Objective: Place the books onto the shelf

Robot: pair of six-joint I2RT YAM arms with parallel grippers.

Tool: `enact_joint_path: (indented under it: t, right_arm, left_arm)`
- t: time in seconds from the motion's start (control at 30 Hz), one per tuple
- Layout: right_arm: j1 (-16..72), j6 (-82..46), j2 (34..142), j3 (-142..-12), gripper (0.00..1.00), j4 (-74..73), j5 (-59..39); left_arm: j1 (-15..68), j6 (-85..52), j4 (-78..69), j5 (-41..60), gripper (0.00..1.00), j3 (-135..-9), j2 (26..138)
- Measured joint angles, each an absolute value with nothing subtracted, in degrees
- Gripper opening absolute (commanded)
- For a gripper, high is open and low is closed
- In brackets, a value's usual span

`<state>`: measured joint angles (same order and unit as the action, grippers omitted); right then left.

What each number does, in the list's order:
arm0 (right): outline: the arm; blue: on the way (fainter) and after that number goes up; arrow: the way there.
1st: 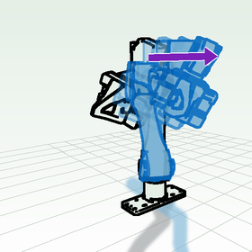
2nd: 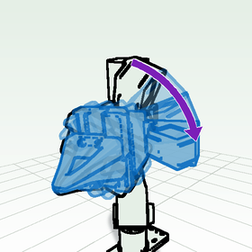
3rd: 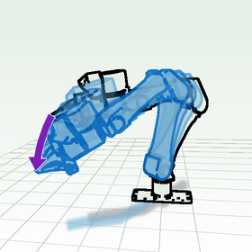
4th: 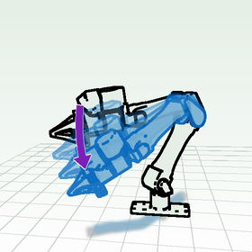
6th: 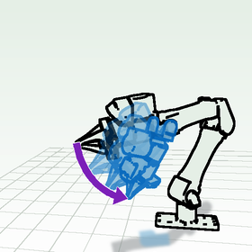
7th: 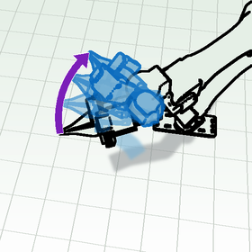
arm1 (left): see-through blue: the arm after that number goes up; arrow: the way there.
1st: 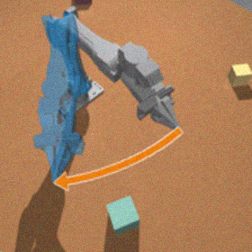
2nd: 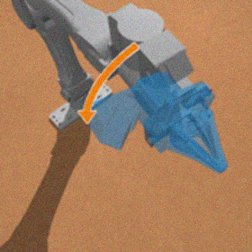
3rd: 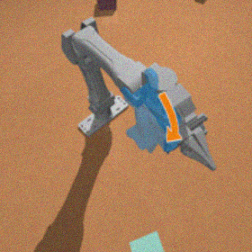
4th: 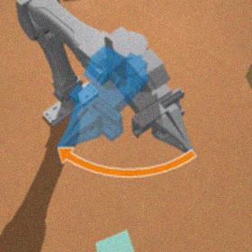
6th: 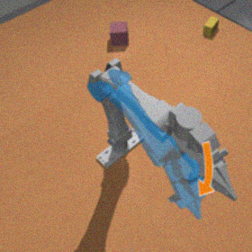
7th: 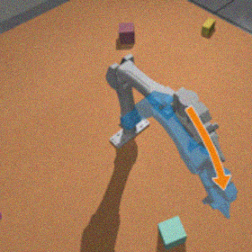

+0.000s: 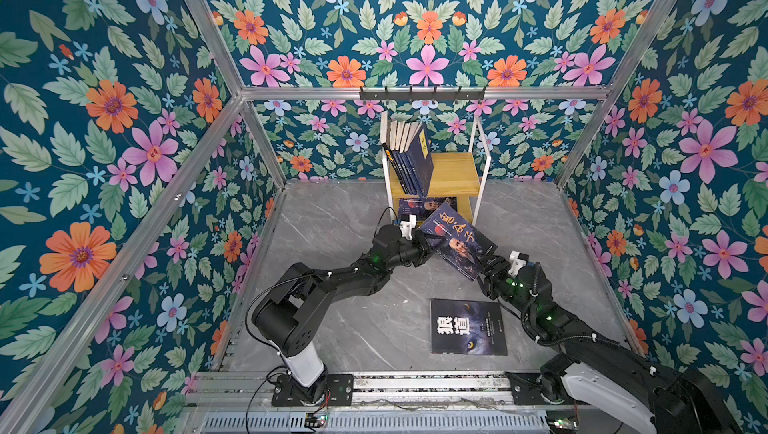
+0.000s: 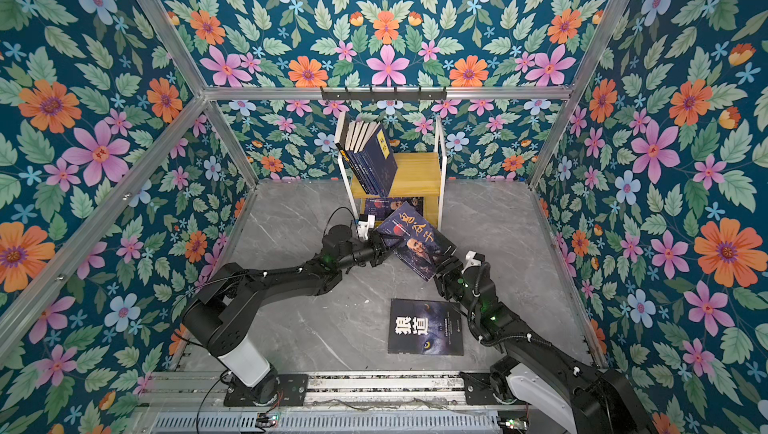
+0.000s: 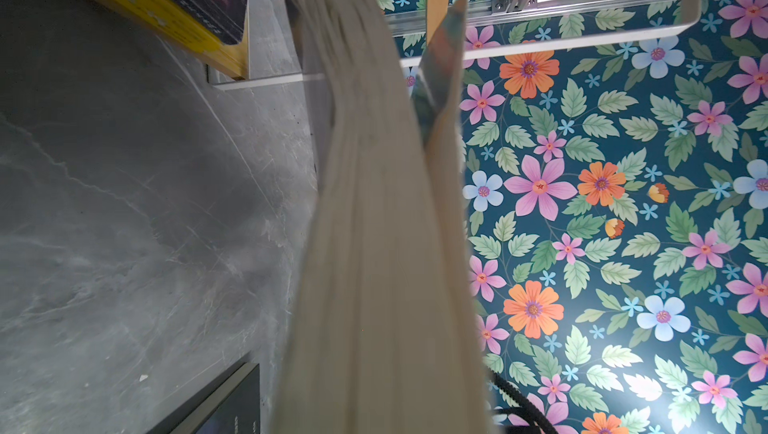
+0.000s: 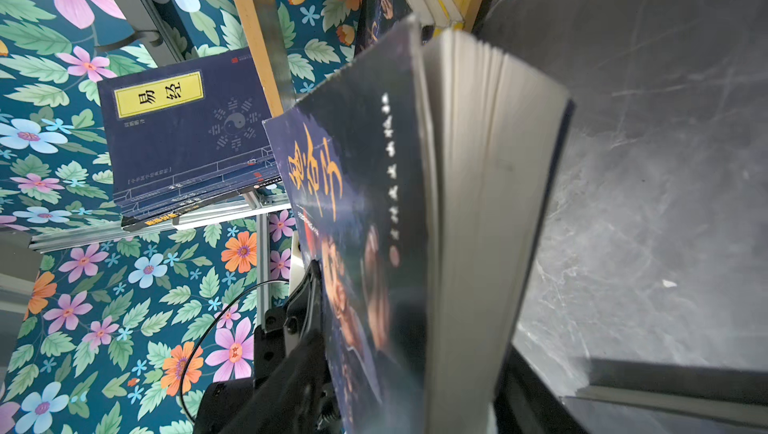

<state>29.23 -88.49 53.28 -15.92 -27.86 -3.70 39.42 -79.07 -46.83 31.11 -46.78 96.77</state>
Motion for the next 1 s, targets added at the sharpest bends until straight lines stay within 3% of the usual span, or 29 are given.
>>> enact_joint_path:
  t: [0.03,0.13,0.23,0.33,0.5,0.7,1.0]
  right_arm:
    - [29.2,-88.5,52.9,-15.7,0.00,-28.1,-3.0]
    - [29.2,-86.9,50.4,-16.0,0.00,-27.8,-2.1]
    - [28.9,-84.1,46.8,-16.2,0.00,-26.2,-1.3]
    - [26.8,-81.5,43.2,-16.0,0.00,-23.7,-1.4]
    - [21.5,-78.8,38.5,-15.4,0.00,-20.6,-4.5]
    - [16.5,-76.0,36.9,-15.2,0.00,-19.8,-11.9]
    - [14.9,-71.8,45.6,-17.3,0.00,-25.2,-23.7]
  left_arm:
    - [39.4,-79.0,-46.5,30.9,0.18,-46.8,96.7]
    - [39.4,-78.5,-45.9,30.9,0.49,-46.8,96.4]
    - [39.6,-77.3,-45.6,31.8,0.68,-46.5,95.9]
    - [39.3,-75.0,-44.9,32.1,0.81,-46.0,95.2]
    - [37.5,-70.1,-40.8,33.4,0.91,-45.4,93.1]
    - [31.4,-59.6,-28.9,35.4,0.95,-47.2,86.9]
    - [24.2,-41.8,-15.6,41.3,0.99,-44.9,76.6]
